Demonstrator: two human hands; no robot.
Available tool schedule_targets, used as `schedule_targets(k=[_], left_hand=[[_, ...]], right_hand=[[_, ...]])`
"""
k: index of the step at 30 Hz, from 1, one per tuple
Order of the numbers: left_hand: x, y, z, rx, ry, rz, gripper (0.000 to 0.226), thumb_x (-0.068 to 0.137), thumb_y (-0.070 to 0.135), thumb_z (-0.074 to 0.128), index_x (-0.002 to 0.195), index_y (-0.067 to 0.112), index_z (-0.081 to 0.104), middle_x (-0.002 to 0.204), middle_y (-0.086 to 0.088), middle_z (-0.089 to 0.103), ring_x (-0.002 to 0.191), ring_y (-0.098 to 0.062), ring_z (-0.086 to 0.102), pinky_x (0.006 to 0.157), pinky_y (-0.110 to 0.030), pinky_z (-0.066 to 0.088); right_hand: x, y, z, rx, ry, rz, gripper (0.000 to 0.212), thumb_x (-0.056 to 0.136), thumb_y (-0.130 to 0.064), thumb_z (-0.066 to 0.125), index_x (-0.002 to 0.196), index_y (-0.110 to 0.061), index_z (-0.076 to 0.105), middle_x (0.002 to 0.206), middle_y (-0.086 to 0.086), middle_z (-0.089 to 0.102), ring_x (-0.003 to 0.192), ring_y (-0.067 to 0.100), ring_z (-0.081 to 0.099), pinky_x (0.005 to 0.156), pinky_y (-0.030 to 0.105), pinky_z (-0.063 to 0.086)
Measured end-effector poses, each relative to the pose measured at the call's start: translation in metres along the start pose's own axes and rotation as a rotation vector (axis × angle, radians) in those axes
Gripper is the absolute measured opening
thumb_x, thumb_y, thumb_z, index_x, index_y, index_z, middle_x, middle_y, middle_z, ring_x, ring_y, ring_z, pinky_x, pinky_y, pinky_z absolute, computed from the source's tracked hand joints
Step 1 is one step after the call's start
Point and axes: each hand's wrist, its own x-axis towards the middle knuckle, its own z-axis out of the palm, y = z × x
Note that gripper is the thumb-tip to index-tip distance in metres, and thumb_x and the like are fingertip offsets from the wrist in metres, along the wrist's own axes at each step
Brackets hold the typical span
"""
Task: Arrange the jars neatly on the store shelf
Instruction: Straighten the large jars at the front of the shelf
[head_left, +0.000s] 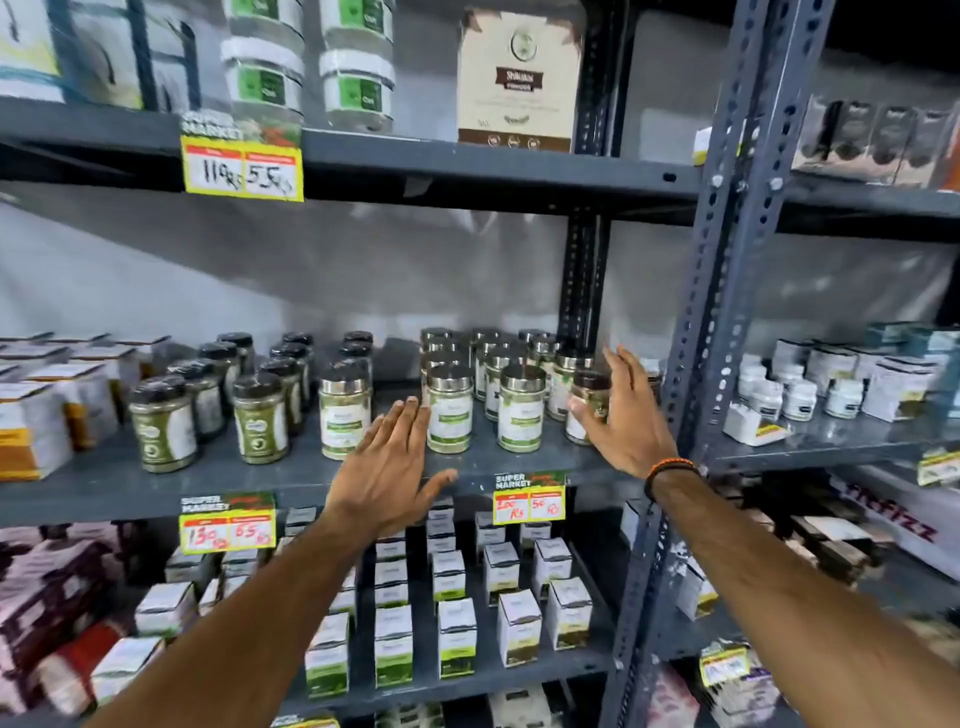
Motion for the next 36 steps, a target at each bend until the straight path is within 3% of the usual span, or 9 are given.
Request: schedule_targets(k=[3,7,13,17,22,27,33,36], left_hand=[[0.001,-0.001,0.018,-0.001,-0.013,-0.022,0.098,0.095,0.077,0.007,0.162,0.005,0.002,0.171,-0.015,0.004,0.157,-0.025,0.001,0.126,-0.038,0.0],[0.001,-0.002,0.034,0.003,-0.035,-0.031,0.096,0.095,0.073,0.006,0.162,0.004,0.012,0.169,-0.017,0.017,0.156,-0.028,0.013,0.127,-0.04,0.008],[0.003,-0.005,0.038,0.028,-0.062,-0.034,0.088,0.098,0.07,0.01,0.16,0.008,0.026,0.166,-0.014,0.03,0.15,-0.027,0.032,0.124,-0.041,0.023],[0.002,-0.005,0.04,0.057,-0.066,-0.036,0.086,0.1,0.07,0.011,0.157,0.01,0.033,0.161,-0.013,0.04,0.147,-0.027,0.038,0.123,-0.042,0.026],[0.001,-0.005,0.04,0.04,-0.058,-0.045,0.086,0.099,0.071,0.01,0.155,0.011,0.036,0.159,-0.013,0.043,0.146,-0.027,0.04,0.122,-0.043,0.028],[0.001,-0.004,0.034,0.019,-0.09,-0.045,0.084,0.099,0.069,0.011,0.157,0.012,0.031,0.163,-0.011,0.037,0.15,-0.025,0.033,0.124,-0.042,0.024],[-0.012,0.0,0.002,-0.061,-0.067,-0.03,0.075,0.102,0.065,0.02,0.158,0.016,0.026,0.167,-0.008,0.028,0.153,-0.024,0.025,0.123,-0.041,0.021],[-0.025,-0.006,-0.026,-0.047,-0.031,-0.031,0.077,0.101,0.067,0.018,0.159,0.016,0.024,0.168,-0.007,0.026,0.153,-0.024,0.023,0.121,-0.044,0.025]], right_hand=[[0.005,0.013,0.013,0.017,-0.011,0.069,0.09,0.094,-0.046,0.069,0.162,-0.011,0.021,0.169,0.014,0.015,0.154,0.03,0.019,0.122,0.04,0.021],[0.008,0.026,0.028,0.071,-0.05,0.127,0.088,0.093,-0.036,0.074,0.162,-0.013,0.024,0.165,0.015,0.028,0.148,0.033,0.034,0.119,0.044,0.031],[0.005,0.036,0.04,0.21,-0.051,0.15,0.088,0.091,-0.019,0.078,0.159,-0.023,0.022,0.14,0.008,0.063,0.118,0.027,0.064,0.101,0.032,0.043],[0.007,0.042,0.044,0.218,-0.023,0.138,0.088,0.09,-0.02,0.08,0.157,-0.027,0.023,0.132,0.006,0.067,0.1,0.012,0.06,0.095,0.027,0.043],[0.006,0.046,0.046,0.257,0.014,0.158,0.088,0.087,-0.02,0.083,0.152,-0.036,0.026,0.122,-0.002,0.068,0.099,0.011,0.061,0.097,0.031,0.047],[-0.002,0.034,0.036,0.258,0.091,0.12,0.088,0.084,-0.025,0.085,0.148,-0.04,0.028,0.116,-0.009,0.065,0.104,0.018,0.066,0.098,0.043,0.054],[-0.014,-0.007,0.003,0.297,0.081,0.011,0.087,0.084,-0.033,0.084,0.151,-0.042,0.029,0.124,-0.01,0.063,0.109,0.017,0.067,0.099,0.046,0.055],[-0.019,-0.045,-0.007,0.328,0.043,-0.055,0.088,0.084,-0.039,0.083,0.153,-0.04,0.029,0.134,-0.002,0.063,0.116,0.018,0.063,0.102,0.047,0.053]])
